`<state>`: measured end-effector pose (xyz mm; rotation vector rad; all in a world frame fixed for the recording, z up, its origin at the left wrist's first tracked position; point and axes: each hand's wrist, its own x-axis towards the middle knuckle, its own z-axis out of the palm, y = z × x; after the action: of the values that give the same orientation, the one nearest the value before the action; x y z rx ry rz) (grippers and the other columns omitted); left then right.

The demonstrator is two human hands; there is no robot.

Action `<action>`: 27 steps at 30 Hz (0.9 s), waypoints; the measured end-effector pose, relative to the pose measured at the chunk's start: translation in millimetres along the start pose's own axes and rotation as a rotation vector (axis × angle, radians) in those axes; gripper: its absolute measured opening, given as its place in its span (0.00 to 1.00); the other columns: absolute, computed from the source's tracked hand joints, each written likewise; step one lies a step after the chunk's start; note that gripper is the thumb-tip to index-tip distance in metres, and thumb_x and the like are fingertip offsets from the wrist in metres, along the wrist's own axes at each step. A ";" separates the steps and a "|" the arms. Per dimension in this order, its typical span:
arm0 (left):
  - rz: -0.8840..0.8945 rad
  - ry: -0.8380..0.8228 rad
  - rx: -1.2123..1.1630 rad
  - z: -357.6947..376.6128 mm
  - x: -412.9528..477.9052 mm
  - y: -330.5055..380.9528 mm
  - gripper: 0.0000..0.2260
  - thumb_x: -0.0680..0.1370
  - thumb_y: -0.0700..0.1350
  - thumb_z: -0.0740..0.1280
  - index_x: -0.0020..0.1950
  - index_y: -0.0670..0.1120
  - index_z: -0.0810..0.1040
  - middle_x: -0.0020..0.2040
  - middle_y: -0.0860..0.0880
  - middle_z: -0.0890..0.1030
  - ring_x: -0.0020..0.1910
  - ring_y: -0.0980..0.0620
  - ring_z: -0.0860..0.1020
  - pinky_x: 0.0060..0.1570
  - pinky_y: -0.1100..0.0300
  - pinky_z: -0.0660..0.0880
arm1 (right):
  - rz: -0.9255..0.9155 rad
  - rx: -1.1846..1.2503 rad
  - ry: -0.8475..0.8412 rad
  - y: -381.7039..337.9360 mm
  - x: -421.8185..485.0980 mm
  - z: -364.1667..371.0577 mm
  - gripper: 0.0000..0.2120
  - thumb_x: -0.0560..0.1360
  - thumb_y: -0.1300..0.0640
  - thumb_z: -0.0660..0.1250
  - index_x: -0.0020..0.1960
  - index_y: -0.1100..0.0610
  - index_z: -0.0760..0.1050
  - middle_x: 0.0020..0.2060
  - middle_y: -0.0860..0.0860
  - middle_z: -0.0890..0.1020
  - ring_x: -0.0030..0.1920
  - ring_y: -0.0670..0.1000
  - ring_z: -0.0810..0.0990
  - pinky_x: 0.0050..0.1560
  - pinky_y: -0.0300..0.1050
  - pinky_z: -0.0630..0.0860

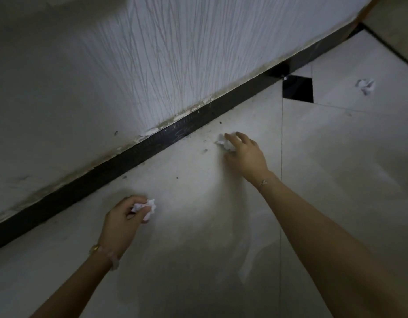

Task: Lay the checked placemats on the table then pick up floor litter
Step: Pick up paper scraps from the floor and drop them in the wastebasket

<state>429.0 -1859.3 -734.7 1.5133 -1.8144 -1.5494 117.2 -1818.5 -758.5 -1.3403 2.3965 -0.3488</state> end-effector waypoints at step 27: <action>-0.141 -0.203 0.023 -71.3 -132.8 324.2 0.06 0.75 0.40 0.68 0.51 0.46 0.80 0.46 0.51 0.82 0.45 0.51 0.79 0.40 0.66 0.78 | 0.743 0.760 0.043 -41.6 -198.3 -307.0 0.08 0.78 0.54 0.63 0.45 0.59 0.72 0.34 0.50 0.79 0.35 0.51 0.76 0.40 0.47 0.74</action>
<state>373.8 -1832.0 -382.5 1.5750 -1.8727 -1.8132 110.5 -1659.9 -426.6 -0.1004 2.2202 -0.9262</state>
